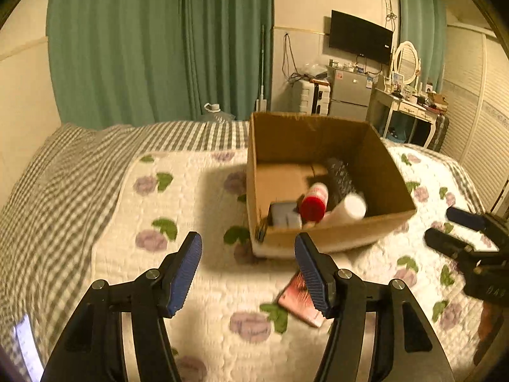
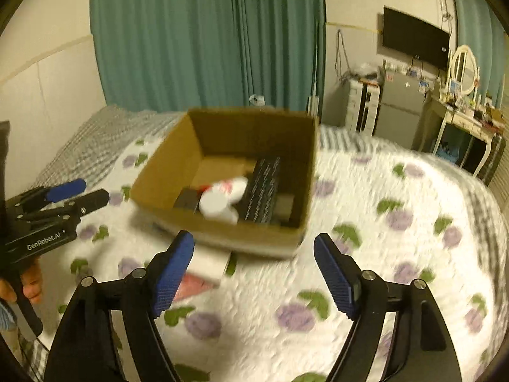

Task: Organize rigid objects
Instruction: 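Carry the remote and tube over the box and release both, then grasp the white rectangular block with the right tool while the left grasps the pink rose card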

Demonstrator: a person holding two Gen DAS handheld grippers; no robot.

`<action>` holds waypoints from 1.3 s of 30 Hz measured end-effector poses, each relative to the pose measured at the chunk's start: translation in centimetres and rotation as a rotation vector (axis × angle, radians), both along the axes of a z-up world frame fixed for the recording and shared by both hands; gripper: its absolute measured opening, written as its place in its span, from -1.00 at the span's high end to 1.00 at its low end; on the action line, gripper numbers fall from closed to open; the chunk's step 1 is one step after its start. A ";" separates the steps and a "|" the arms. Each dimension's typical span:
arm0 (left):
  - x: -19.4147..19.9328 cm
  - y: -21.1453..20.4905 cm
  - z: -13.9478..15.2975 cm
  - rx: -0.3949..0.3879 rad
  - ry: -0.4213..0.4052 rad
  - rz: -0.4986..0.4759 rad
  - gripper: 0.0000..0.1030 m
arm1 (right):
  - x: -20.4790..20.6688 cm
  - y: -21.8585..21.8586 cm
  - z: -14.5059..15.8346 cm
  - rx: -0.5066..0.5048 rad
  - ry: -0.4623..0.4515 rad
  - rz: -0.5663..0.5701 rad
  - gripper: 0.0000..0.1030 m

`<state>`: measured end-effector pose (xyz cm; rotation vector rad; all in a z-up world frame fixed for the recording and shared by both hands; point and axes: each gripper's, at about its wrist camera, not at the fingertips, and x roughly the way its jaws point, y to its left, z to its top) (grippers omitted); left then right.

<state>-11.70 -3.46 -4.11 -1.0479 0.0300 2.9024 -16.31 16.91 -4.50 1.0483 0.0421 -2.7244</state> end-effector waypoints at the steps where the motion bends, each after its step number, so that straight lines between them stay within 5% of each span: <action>1: 0.2 -0.2 -0.9 -0.002 -0.010 0.015 -0.24 | -0.1 -0.6 -0.9 0.007 -0.017 0.007 -0.51; 11: -0.7 -0.9 -6.7 -0.073 -0.083 0.058 -0.25 | -3.1 -3.4 -7.3 0.045 -0.151 0.027 -0.52; 25: -1.3 -1.6 -8.4 -0.043 -0.146 0.057 -0.25 | -8.4 -4.9 -10.1 -0.060 -0.264 -0.041 -0.52; 27: -1.4 -1.4 -8.5 -0.047 -0.151 0.054 -0.25 | -8.8 -5.0 -10.5 -0.062 -0.288 -0.041 -0.38; 28: -1.5 -1.4 -8.6 -0.051 -0.154 0.052 -0.25 | -8.9 -5.0 -10.7 -0.065 -0.299 -0.036 -0.04; 34: -1.3 -0.2 -8.2 -0.068 -0.154 0.009 -0.25 | -6.9 -3.9 -9.1 -0.060 -0.265 -0.002 0.03; 39: -1.0 2.2 -7.5 -0.026 -0.163 -0.119 -0.25 | -4.2 -1.0 -6.3 -0.023 -0.194 -0.020 0.03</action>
